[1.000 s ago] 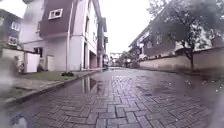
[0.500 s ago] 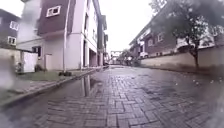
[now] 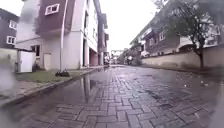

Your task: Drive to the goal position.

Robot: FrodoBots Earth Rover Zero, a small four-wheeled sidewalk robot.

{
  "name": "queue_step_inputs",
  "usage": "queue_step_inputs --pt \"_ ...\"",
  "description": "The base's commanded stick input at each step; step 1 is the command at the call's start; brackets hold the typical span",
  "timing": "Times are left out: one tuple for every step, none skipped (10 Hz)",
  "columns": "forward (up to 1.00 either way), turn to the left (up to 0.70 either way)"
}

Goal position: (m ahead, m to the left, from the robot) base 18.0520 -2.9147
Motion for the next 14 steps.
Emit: queue_step_inputs --pt "0.70 0.00" --pt "0.70 0.00" --pt "0.70 0.00" --pt "0.70 0.00" --pt "0.70 0.00" --pt "0.70 0.00" --pt "0.70 0.00" --pt "0.70 0.00" --pt "0.70 0.00" --pt "0.70 0.00" --pt "0.70 0.00" --pt "0.70 0.00" --pt "0.70 0.00" --pt "0.70 0.00"
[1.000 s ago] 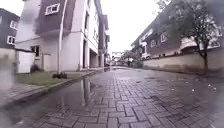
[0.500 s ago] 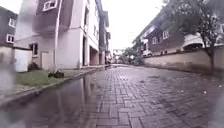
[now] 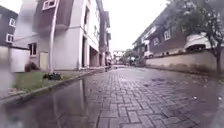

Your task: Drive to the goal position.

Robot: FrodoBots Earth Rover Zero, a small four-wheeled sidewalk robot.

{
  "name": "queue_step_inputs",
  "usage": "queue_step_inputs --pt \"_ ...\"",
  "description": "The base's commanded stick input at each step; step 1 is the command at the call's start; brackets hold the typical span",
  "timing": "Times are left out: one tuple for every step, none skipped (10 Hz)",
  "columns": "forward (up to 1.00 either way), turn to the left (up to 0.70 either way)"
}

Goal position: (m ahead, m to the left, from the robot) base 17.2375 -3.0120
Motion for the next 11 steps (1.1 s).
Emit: queue_step_inputs --pt "0.70 0.00" --pt "0.70 0.00" --pt "0.70 0.00" --pt "0.70 0.00" --pt "0.70 0.00" --pt "0.70 0.00" --pt "0.70 0.00" --pt "0.70 0.00" --pt "0.70 0.00" --pt "0.70 0.00" --pt "0.70 0.00"
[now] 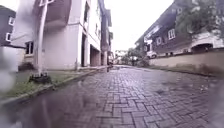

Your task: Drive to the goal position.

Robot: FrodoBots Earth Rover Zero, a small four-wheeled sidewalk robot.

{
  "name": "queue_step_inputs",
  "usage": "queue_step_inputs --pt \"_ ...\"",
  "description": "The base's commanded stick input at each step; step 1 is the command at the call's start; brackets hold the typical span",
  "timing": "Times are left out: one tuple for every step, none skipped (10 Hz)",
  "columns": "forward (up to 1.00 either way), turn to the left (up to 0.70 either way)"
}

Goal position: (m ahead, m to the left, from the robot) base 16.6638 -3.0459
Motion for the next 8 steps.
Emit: queue_step_inputs --pt "0.70 0.00" --pt "0.70 0.00" --pt "0.70 0.00" --pt "0.70 0.00" --pt "0.70 0.00" --pt "0.70 0.00" --pt "0.70 0.00" --pt "0.70 0.00"
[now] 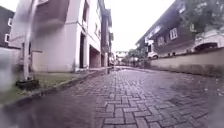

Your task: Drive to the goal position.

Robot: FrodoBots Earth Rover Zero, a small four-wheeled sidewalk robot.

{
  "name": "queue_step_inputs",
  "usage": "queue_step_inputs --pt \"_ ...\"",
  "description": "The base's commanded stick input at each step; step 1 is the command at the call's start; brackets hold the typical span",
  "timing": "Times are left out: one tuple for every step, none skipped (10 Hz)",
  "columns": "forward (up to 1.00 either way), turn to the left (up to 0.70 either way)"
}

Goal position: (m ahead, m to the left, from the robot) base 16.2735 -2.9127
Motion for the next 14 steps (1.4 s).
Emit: queue_step_inputs --pt "0.70 0.00" --pt "0.70 0.00" --pt "0.70 0.00" --pt "0.70 0.00" --pt "0.70 -0.01" --pt "0.70 -0.03" --pt "0.70 -0.09" --pt "0.70 -0.27" --pt "0.70 -0.18" --pt "0.70 0.00" --pt "0.70 0.00" --pt "0.70 0.00" --pt "0.70 0.00" --pt "0.70 0.00"
